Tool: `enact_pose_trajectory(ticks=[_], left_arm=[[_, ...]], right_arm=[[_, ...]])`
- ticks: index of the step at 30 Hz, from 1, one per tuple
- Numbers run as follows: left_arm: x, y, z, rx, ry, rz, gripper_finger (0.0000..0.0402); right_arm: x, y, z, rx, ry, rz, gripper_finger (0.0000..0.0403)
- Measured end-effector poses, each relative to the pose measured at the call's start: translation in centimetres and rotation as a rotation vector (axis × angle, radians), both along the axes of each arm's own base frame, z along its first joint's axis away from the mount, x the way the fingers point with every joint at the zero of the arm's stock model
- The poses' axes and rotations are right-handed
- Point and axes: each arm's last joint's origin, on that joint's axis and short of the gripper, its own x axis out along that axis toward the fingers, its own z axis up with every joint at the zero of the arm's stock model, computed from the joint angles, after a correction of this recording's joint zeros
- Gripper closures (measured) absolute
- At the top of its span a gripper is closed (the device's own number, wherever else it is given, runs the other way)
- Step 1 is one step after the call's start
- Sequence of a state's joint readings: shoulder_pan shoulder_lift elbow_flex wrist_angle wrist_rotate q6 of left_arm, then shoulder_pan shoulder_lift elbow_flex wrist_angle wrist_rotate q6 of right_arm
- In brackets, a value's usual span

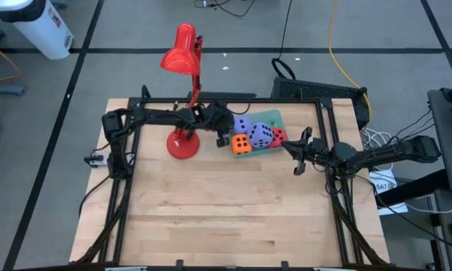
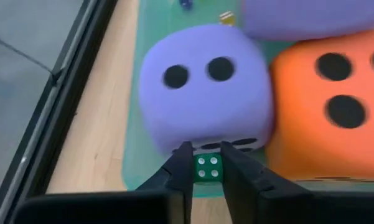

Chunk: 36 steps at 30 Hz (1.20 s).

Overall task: Pick & Place Dice
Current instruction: Put the small green dice into the bin, then return to Home Position

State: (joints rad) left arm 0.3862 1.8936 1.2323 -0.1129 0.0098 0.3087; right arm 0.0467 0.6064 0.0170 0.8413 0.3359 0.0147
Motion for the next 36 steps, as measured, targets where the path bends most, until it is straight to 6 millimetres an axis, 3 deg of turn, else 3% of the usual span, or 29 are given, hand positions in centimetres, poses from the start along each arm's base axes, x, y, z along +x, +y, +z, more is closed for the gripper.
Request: enact_pose_trajectory(ticks=[6, 14, 19, 23, 26, 29, 32, 36], left_arm=[[-0.1, 0.3, 0.0, -0.011, -0.009, 0.063, 0.0260], [-0.4, 0.4, 0.4, -0.028, -0.010, 0.056, 0.0108], [-2.1, -0.9, 4.2, -0.025, -0.012, 0.037, 0.0076], [-5.4, -3.7, 9.9, -0.035, -0.061, -0.010, 0.0126], [-8.9, -6.7, 14.6, -0.026, -0.142, -0.049, 0.0203], [-13.0, -9.8, 18.0, -0.012, -0.212, -0.123, 0.0293], [-16.9, -12.4, 19.6, 0.004, -0.314, -0.210, 0.0376], [-22.9, -14.5, 19.4, 0.024, -0.451, -0.274, 0.0387]], right_arm=[[0.0, 0.0, 0.0, 0.006, -0.002, 0.002, 0.0399], [0.0, 0.0, 0.0, 0.009, -0.002, 0.003, 0.0399], [0.0, 0.0, 0.0, 0.000, 0.002, 0.001, 0.0399], [0.0, 0.0, -0.1, 0.000, 0.007, 0.001, 0.0399], [0.0, 0.0, -0.1, -0.001, 0.007, 0.001, 0.0399], [0.0, 0.0, -0.1, 0.001, 0.008, 0.003, 0.0399], [0.0, 0.0, -0.1, 0.002, 0.013, 0.004, 0.0399], [0.1, 0.2, -0.2, -0.009, 0.017, 0.054, 0.0399]])
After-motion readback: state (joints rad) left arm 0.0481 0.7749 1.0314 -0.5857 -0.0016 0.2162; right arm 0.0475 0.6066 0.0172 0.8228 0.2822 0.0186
